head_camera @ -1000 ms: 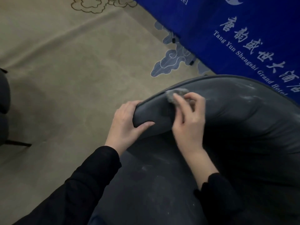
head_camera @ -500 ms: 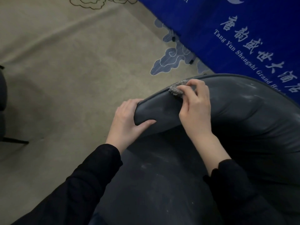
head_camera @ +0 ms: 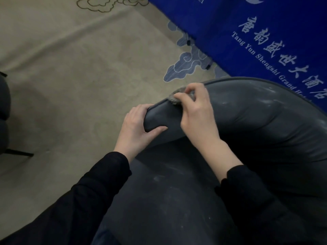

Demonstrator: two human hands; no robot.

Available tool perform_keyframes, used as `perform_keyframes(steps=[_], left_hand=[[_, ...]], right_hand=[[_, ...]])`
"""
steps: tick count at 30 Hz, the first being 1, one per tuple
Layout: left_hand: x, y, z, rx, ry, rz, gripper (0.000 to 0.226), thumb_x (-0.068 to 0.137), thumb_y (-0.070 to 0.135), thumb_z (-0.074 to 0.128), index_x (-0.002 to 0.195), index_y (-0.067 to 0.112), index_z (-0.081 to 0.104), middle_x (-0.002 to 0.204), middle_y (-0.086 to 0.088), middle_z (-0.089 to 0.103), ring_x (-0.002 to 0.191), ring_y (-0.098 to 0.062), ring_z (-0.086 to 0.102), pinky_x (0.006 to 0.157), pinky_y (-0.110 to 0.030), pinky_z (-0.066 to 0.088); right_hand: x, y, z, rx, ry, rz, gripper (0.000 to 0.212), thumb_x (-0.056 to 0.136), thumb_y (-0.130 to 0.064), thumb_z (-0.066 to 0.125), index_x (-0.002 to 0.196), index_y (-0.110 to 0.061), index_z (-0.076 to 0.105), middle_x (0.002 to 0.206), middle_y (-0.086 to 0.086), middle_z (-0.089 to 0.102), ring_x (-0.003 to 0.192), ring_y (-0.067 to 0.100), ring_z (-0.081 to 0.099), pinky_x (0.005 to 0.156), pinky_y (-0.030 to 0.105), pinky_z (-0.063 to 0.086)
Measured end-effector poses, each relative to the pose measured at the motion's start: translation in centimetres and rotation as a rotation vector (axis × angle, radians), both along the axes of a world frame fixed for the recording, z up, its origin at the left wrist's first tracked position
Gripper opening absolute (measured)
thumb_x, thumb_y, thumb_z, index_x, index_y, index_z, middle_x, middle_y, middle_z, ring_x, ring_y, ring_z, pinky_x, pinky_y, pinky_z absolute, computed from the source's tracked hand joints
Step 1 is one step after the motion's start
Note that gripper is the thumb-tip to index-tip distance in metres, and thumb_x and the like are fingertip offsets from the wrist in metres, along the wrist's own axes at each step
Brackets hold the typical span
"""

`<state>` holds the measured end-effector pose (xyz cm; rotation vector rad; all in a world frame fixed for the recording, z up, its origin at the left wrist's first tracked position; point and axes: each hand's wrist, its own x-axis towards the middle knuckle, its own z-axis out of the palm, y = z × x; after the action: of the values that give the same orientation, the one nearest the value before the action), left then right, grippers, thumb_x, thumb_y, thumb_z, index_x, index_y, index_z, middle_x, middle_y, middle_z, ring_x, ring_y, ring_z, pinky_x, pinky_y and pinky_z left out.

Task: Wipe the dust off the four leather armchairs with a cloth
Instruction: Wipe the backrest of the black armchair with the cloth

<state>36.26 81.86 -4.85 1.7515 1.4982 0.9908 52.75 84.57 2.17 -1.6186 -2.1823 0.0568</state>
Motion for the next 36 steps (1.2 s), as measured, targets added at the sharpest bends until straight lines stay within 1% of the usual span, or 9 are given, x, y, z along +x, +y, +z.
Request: perform_keyframes(steps=[2, 7, 9, 12, 17, 23, 29, 32, 36], left_hand=[[0.0, -0.1, 0.1, -0.011, 0.0, -0.002, 0.057, 0.073, 0.041, 0.077, 0.118, 0.014, 0.057, 0.106, 0.012, 0.05, 0.1, -0.011, 0.051, 0.088, -0.027, 0.038], [-0.1, -0.1, 0.1, -0.016, -0.007, -0.003, 0.056, 0.075, 0.036, 0.081, 0.12, 0.014, 0.056, 0.107, 0.012, 0.05, 0.1, -0.007, 0.048, 0.089, -0.024, 0.036], [-0.1, -0.1, 0.0, -0.012, -0.008, -0.003, 0.056, 0.075, 0.037, 0.081, 0.12, 0.015, 0.056, 0.107, 0.012, 0.05, 0.1, -0.007, 0.047, 0.089, -0.025, 0.037], [0.0, -0.1, 0.0, -0.002, -0.006, -0.003, 0.056, 0.074, 0.039, 0.079, 0.119, 0.014, 0.057, 0.106, 0.012, 0.051, 0.1, -0.01, 0.05, 0.087, -0.024, 0.037], [-0.1, -0.1, -0.1, 0.012, 0.015, 0.003, 0.057, 0.074, 0.038, 0.08, 0.119, 0.012, 0.057, 0.106, 0.011, 0.05, 0.098, -0.009, 0.049, 0.085, -0.021, 0.034], [0.0, -0.1, 0.1, 0.002, -0.008, -0.002, 0.055, 0.074, 0.033, 0.083, 0.118, 0.013, 0.057, 0.105, 0.014, 0.049, 0.097, -0.005, 0.046, 0.086, -0.023, 0.035], [-0.1, 0.0, -0.1, 0.013, -0.004, -0.026, 0.06, 0.073, 0.049, 0.069, 0.118, 0.01, 0.058, 0.107, 0.005, 0.057, 0.099, -0.018, 0.053, 0.085, -0.033, 0.042], [-0.1, -0.1, 0.0, -0.015, -0.005, -0.025, 0.059, 0.074, 0.043, 0.077, 0.119, 0.011, 0.057, 0.106, 0.01, 0.051, 0.1, -0.014, 0.051, 0.086, -0.029, 0.04], [-0.1, -0.2, 0.0, -0.051, -0.006, -0.019, 0.058, 0.075, 0.042, 0.078, 0.121, 0.014, 0.056, 0.108, 0.011, 0.052, 0.102, -0.015, 0.053, 0.09, -0.028, 0.041]], right_hand=[[0.5, 0.2, 0.2, -0.012, -0.019, 0.034, 0.028, 0.08, 0.009, 0.056, 0.103, -0.001, 0.066, 0.107, 0.019, 0.051, 0.097, 0.033, 0.052, 0.084, 0.042, 0.048], [2.9, 2.4, 1.9, 0.052, 0.071, -0.218, 0.022, 0.089, 0.0, 0.054, 0.107, -0.004, 0.067, 0.112, 0.018, 0.049, 0.102, 0.028, 0.051, 0.089, 0.036, 0.048], [2.5, 3.5, 2.0, 0.018, 0.028, -0.163, 0.021, 0.091, -0.002, 0.053, 0.108, -0.003, 0.066, 0.113, 0.017, 0.049, 0.104, 0.027, 0.049, 0.09, 0.031, 0.045], [1.5, 4.6, 1.5, -0.083, -0.049, -0.097, 0.02, 0.09, 0.0, 0.052, 0.105, -0.003, 0.066, 0.112, 0.014, 0.049, 0.105, 0.027, 0.046, 0.091, 0.037, 0.044], [-0.5, 2.9, 0.5, -0.067, -0.038, 0.085, 0.019, 0.083, 0.005, 0.056, 0.096, -0.002, 0.067, 0.106, 0.016, 0.052, 0.097, 0.03, 0.05, 0.084, 0.035, 0.045], [1.6, 2.3, 0.0, 0.045, 0.144, -0.23, 0.022, 0.09, -0.003, 0.054, 0.108, -0.002, 0.066, 0.111, 0.017, 0.05, 0.102, 0.029, 0.052, 0.092, 0.039, 0.047], [-1.6, -2.2, -2.0, 0.058, 0.221, 0.098, 0.024, 0.088, 0.003, 0.056, 0.109, 0.001, 0.067, 0.108, 0.019, 0.053, 0.092, 0.027, 0.055, 0.086, 0.032, 0.048], [0.3, -2.6, -3.2, 0.131, 0.233, -0.083, 0.023, 0.09, 0.003, 0.055, 0.111, 0.001, 0.065, 0.11, 0.022, 0.051, 0.094, 0.028, 0.055, 0.09, 0.035, 0.048], [1.9, -2.9, -3.3, 0.21, 0.327, -0.37, 0.022, 0.089, 0.004, 0.054, 0.11, 0.004, 0.062, 0.111, 0.024, 0.048, 0.1, 0.018, 0.049, 0.096, 0.011, 0.034]])
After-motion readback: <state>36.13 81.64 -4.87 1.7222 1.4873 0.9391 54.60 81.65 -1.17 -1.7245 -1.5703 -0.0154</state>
